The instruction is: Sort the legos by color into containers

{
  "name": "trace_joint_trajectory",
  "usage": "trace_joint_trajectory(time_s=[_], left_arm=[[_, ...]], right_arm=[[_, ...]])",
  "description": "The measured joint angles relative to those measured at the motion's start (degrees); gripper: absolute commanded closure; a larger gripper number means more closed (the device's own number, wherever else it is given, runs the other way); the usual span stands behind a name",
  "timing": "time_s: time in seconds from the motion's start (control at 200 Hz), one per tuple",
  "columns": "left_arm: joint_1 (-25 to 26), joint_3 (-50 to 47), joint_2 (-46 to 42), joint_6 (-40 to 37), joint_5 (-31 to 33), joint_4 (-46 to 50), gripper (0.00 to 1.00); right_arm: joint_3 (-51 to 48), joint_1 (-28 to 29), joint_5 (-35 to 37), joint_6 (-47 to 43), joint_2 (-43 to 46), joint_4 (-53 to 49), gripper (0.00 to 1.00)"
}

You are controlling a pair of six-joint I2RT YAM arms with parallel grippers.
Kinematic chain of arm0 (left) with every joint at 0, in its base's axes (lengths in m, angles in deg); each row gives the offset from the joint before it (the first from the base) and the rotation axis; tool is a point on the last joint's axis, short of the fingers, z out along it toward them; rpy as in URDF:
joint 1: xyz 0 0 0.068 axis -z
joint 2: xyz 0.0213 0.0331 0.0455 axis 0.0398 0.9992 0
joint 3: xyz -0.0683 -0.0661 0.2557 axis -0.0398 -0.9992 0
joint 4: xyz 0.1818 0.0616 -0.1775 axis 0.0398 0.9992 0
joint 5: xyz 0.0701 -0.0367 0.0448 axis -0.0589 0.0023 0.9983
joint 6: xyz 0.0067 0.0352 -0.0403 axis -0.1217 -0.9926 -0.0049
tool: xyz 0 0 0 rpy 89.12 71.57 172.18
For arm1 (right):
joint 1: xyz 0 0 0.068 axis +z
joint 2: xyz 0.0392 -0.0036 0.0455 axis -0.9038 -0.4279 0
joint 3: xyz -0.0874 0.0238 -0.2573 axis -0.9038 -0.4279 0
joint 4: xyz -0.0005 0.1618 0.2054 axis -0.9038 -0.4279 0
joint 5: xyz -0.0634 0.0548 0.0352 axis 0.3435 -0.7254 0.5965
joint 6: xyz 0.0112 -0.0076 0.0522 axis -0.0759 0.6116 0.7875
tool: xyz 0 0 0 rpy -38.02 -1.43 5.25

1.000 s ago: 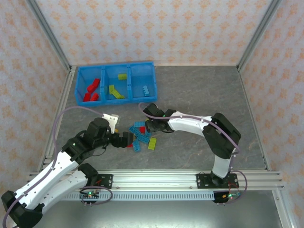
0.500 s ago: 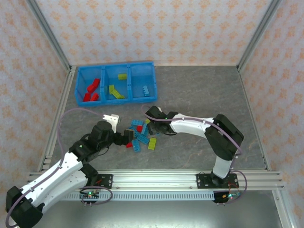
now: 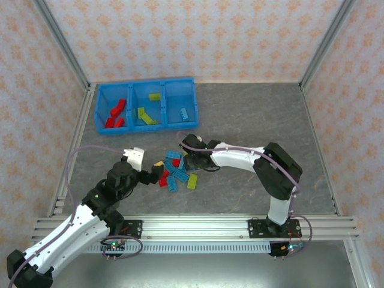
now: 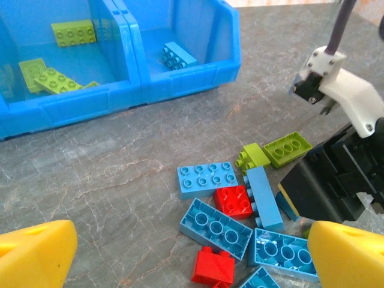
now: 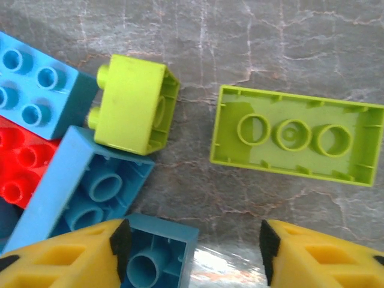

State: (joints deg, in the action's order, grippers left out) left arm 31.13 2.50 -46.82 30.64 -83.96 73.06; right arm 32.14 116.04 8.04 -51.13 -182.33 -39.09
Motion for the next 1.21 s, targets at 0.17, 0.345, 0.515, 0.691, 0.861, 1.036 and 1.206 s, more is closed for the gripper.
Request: trace_joint_trajectory(time_s=[0.17,0.345,0.515,0.691,0.861,1.036,1.206], left_arm=[[0.0,-0.2,-0.3,0.0,0.7,-0.1,0.00],[0.0,-0.2,-0.3,0.0,0.7,-0.1,0.00],[0.0,-0.2,-0.3,0.0,0.7,-0.1,0.00],[0.0,-0.7,-1.2,0.0,-0.9,-0.8,0.00],[0.0,-2.0,-3.4,0.1,-2.1,-2.5,0.00],[0.0,-2.4,-3.8,1.0,0.2,-2.9,0.00],[0.0,-2.4,-3.4,1.8,4.5,-2.4,0.00]], right_arm=[[0.5,1.0,0.3,1.9,-3.0,-0.2,0.48],[0.7,1.0,0.9,3.8,-2.9,-0.6,0.64],[-1.2,1.2,0.5,4.7,-1.2,0.7,0.74],[-5.0,1.4,0.3,4.8,6.6,1.1,0.78],[-2.7,1.4,2.7,1.4,15.3,5.4,0.81],[14.3,-0.9,8.1,-5.3,6.8,8.9,0.83],[35.1,-5.1,14.5,-10.8,-11.7,9.8,0.83]])
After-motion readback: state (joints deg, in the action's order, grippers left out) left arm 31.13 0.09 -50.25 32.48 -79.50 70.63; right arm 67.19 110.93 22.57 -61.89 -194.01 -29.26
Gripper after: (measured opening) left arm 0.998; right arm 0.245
